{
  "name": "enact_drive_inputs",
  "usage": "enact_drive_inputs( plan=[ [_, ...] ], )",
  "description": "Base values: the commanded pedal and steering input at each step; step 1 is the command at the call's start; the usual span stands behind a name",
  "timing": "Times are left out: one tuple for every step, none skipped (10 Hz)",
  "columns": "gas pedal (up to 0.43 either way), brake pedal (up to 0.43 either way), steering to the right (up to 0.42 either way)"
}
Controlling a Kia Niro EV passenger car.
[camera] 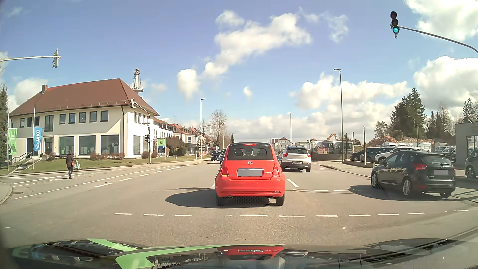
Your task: Follow the waypoints while adhering to traffic rules and regulations
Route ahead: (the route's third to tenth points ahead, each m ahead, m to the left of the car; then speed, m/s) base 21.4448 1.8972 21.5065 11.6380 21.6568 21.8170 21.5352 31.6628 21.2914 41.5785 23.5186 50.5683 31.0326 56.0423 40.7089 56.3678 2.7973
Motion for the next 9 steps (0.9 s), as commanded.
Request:
enact_drive_inputs(
  plan=[
    [0.000, 0.024, 0.000],
    [0.000, 0.079, 0.000],
    [0.000, 0.098, 0.000],
    [0.000, 0.122, 0.000],
    [0.000, 0.146, 0.000],
    [0.000, 0.165, 0.000],
    [0.000, 0.183, 0.000],
    [0.000, 0.195, 0.000],
    [0.000, 0.201, 0.000]
  ],
)
